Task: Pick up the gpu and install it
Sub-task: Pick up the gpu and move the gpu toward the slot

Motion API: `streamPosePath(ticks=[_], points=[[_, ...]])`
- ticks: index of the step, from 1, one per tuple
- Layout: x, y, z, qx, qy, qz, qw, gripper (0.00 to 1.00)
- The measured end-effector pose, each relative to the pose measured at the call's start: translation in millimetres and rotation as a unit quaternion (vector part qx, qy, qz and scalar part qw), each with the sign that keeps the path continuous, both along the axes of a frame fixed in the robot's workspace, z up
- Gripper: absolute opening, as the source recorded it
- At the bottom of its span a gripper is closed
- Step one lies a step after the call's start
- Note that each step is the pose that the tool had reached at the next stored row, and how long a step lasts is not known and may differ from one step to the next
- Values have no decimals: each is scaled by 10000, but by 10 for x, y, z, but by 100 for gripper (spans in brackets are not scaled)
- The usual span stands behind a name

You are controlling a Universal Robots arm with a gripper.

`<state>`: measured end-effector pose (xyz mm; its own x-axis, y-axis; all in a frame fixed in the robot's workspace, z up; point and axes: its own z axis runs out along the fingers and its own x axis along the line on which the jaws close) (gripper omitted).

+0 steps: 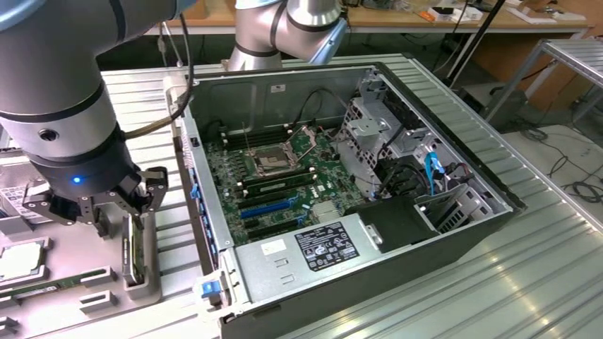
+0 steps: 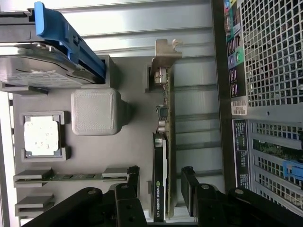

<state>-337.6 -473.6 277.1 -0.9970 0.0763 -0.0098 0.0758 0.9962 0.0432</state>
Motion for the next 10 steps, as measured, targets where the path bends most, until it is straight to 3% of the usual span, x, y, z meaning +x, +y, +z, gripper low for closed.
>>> streamPosePath(ticks=[10], points=[[8,-16,-207,0,0,0,10000,48]])
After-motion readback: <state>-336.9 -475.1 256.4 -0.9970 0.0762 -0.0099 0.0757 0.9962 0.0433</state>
